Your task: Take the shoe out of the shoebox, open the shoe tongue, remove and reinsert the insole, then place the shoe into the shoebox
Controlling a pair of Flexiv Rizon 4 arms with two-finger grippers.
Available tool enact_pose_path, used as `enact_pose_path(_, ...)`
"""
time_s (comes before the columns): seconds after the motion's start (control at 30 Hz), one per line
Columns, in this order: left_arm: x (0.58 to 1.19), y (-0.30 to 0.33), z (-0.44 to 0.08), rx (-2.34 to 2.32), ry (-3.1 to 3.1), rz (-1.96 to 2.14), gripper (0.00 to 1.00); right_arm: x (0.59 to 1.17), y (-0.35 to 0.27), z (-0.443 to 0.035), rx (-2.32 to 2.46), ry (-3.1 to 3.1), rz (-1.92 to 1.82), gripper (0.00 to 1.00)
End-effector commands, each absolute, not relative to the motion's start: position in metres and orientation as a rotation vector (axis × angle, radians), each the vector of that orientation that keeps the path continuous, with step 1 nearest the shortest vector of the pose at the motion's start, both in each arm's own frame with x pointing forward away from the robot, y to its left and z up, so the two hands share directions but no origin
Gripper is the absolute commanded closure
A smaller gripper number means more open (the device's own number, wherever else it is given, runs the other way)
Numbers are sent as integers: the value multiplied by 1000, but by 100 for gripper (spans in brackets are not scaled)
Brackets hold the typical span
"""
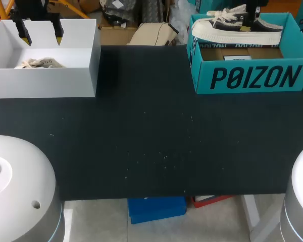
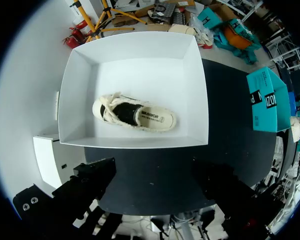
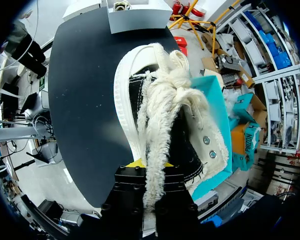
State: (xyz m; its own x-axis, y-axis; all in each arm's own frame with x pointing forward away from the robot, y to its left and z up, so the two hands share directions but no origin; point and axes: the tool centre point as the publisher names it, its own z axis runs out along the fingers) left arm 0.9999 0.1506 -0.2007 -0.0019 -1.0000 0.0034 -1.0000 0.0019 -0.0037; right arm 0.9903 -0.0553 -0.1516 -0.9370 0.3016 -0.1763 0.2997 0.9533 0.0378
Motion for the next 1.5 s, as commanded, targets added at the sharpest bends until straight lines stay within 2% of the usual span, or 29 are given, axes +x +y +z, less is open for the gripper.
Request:
enact_pose_path(0.03, 1000, 151, -200, -2220, 2223, -5, 0, 885, -11, -118, 419, 2614, -44, 100)
enact_pose_path(0.27, 1000, 151, -200, -2220, 2223, -5, 0, 820, 44, -138, 350, 2582, -7, 100)
enact_pose_path(0.53, 1000, 151, -200, -2220, 2223, -5, 0, 787, 86, -186, 293, 2585, 53, 100)
enact_pose_path(0.9, 1000, 151, -200, -2220, 2223, -5, 0, 775, 144, -258, 149, 2681, 126, 100)
enact_pose_path(1.5, 1000, 151, -200, -2220, 2223, -5, 0, 787, 207, -320, -14, 2768, 137, 100)
